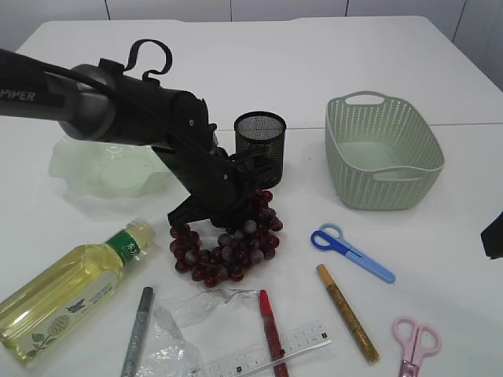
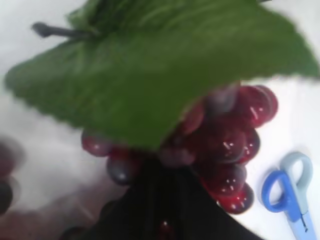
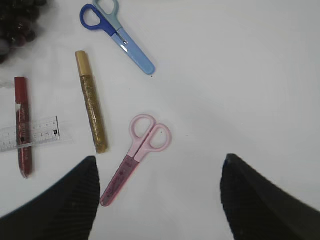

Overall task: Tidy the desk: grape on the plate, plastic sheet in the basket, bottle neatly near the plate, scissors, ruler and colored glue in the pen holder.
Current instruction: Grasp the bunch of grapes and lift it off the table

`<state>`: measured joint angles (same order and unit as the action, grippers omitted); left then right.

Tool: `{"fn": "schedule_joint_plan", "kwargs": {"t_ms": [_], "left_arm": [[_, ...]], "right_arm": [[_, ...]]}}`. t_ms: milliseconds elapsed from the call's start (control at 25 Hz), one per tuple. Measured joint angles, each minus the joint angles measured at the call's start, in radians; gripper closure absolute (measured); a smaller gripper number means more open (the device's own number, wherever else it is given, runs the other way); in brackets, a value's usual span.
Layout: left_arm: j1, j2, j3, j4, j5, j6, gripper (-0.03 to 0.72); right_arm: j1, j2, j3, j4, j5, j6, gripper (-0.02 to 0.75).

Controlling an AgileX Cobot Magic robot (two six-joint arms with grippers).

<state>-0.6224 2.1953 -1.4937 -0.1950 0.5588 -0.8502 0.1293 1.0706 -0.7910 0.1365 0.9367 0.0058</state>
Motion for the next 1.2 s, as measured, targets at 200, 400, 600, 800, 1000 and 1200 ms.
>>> {"fn": "schedule_joint_plan", "kwargs": {"t_ms": [200, 400, 600, 800, 1000, 1200], "left_arm": [[0.0, -0.015, 0.0, 0.009, 0.012, 0.0, 0.681], [0.0, -0.045, 0.002, 0.012, 0.028, 0.0, 0.686], [0.0, -0.096, 0.003, 0.049, 0.031, 0.0, 0.687], [0.0, -0.155, 0.004, 0.097, 0.044, 0.02, 0.687], [0.0, -0.204, 0.004, 0.133, 0.048, 0.02, 0.687], [0.0, -0.255, 0.006, 0.146, 0.05, 0.022, 0.688]], "right_arm": [[0.0, 0.0, 0.0, 0.0, 0.0, 0.0, 0.186], [0.0, 0.0, 0.0, 0.0, 0.0, 0.0, 0.186], [0.0, 0.0, 0.0, 0.0, 0.0, 0.0, 0.186], [0.0, 0.0, 0.0, 0.0, -0.001, 0.0, 0.186], [0.0, 0.0, 0.0, 0.0, -0.001, 0.0, 0.186], [0.0, 0.0, 0.0, 0.0, -0.001, 0.0, 0.186]]}}
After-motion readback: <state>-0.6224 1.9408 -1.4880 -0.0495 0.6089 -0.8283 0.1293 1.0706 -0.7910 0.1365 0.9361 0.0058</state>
